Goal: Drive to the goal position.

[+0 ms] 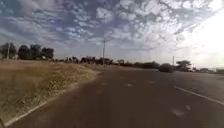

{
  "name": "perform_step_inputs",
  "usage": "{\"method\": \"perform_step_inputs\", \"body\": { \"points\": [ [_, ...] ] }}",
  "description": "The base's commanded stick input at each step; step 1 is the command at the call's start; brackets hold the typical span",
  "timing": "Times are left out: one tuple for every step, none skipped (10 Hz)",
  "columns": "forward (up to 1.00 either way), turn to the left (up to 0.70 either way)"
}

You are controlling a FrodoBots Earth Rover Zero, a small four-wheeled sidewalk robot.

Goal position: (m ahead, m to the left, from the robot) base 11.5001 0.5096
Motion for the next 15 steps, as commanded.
{"method": "perform_step_inputs", "body": {
  "points": [
    [0.60, 0.00],
    [0.60, 0.00],
    [0.60, 0.00],
    [0.60, 0.00],
    [0.60, 0.00],
    [0.60, 0.00],
    [0.60, 0.00],
    [0.60, 0.00],
    [0.60, 0.00],
    [0.60, 0.00],
    [0.60, 0.00],
    [0.60, 0.00],
    [0.60, 0.00],
    [0.60, 0.00],
    [0.60, 0.00]
  ]
}}
